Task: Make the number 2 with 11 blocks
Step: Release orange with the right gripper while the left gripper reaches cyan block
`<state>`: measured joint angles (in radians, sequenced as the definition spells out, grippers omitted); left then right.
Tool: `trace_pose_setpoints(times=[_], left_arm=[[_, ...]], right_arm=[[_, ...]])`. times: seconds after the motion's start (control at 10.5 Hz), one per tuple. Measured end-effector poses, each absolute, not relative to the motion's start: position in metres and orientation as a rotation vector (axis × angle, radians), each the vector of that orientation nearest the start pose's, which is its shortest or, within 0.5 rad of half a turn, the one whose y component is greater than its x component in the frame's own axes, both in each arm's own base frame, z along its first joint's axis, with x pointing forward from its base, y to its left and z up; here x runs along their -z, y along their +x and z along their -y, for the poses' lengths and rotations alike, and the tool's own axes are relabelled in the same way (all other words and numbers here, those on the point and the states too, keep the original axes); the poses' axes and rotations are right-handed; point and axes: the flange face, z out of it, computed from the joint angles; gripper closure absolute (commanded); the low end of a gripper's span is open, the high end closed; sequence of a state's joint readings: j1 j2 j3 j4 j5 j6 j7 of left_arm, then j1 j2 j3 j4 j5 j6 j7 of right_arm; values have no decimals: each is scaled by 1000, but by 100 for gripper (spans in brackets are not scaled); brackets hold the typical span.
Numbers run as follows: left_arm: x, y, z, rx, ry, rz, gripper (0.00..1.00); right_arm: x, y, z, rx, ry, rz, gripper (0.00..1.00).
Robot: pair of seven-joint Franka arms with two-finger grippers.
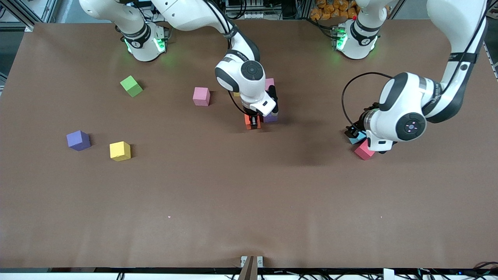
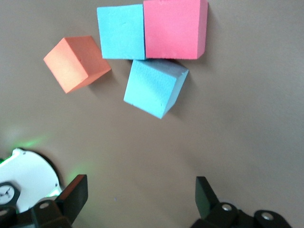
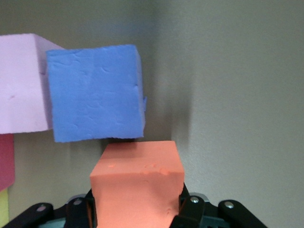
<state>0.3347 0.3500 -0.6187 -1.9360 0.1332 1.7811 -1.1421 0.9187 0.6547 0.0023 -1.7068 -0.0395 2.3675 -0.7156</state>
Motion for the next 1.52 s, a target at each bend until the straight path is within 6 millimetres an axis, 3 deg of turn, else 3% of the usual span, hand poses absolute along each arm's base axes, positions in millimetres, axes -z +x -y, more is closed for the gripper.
trace_pose_setpoints(times=[0.19,0.38,0.76,0.95,1.33,1.42,1.52], left_arm=[[-286,534,120,-546,-2697,1018,0],[-277,533,101,-550,-2742,978,0],[-249,520,105,-462,-2833,967,0],[-243,517,94,-468,-2862,922,0],[-248,513,49,-465,-2899,848,0],[-248,513,47,-455,-2905,849,0],[-248,513,48,-444,-2911,848,0]], right_arm=[[-210,399,-541,26,2102,-2296,72],[-209,391,-547,32,2112,-2287,72],[-208,385,-550,39,2120,-2279,70],[-204,385,-550,47,2127,-2272,69],[-205,386,-552,37,2149,-2252,65],[-205,387,-553,34,2152,-2250,37],[-205,387,-554,33,2154,-2248,0]])
